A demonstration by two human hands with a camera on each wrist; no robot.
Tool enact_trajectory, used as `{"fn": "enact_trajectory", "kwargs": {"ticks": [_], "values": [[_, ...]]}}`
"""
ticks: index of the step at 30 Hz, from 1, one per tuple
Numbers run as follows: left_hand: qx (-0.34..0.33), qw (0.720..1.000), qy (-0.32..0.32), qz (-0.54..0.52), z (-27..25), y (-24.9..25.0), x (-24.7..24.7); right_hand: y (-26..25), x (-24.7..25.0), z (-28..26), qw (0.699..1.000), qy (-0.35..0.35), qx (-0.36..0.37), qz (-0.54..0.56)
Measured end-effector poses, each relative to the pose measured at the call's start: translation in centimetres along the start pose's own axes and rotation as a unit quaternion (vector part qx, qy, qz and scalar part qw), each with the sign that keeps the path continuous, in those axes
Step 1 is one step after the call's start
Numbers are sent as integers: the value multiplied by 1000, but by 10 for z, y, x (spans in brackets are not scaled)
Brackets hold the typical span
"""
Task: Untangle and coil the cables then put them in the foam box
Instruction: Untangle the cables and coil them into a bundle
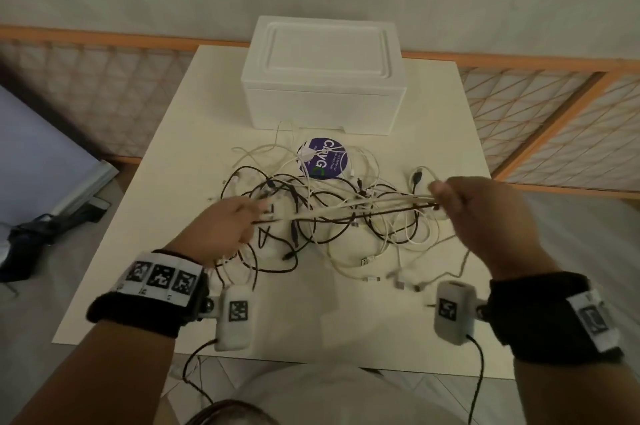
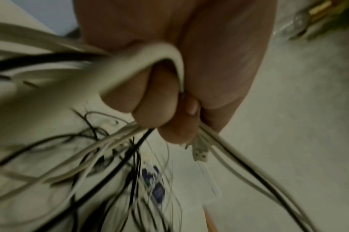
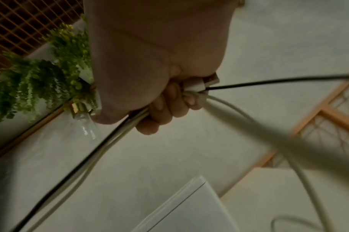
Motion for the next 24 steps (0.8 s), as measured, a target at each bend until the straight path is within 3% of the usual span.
{"fn": "enact_trajectory", "kwargs": {"ticks": [3,6,8,10,12,14,15,17,19,21,24], "values": [[-1,995,-101,15,3,3,-53,43,16,-5,996,9,-54,-65],[11,984,-164,-66,2,-6,-80,96,16,-15,985,-27,-141,-99],[29,983,-121,-133,3,-21,-68,151,15,-29,972,-45,-198,-114],[40,972,-42,-229,5,-39,-45,249,-2,-42,963,-79,-247,-71],[44,943,10,-330,8,-55,-31,309,-13,-41,968,-92,-219,-85],[47,911,3,-409,11,-59,-38,275,-18,-37,957,-123,-245,-96],[47,896,-16,-441,12,-57,-48,221,-15,-33,955,-114,-255,-98],[53,878,-57,-472,15,-50,-74,105,-22,-15,980,-94,-169,-42],[72,882,-86,-459,17,-45,-98,34,-71,3,983,-167,-72,6],[96,884,-124,-440,14,-42,-116,-15,-137,5,957,-286,27,-36],[108,879,-210,-414,0,-37,-129,-40,-182,7,951,-298,65,-44]]}}
Point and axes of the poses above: each hand's wrist, its own z-axis towards the middle knuckle, its own x-axis out of the back of the hand, y = z × x, the point moved 8 cm from there along z, towards the middle knuckle, and after that the axes turned 10 degrees about -y, right-handed, at the moved point
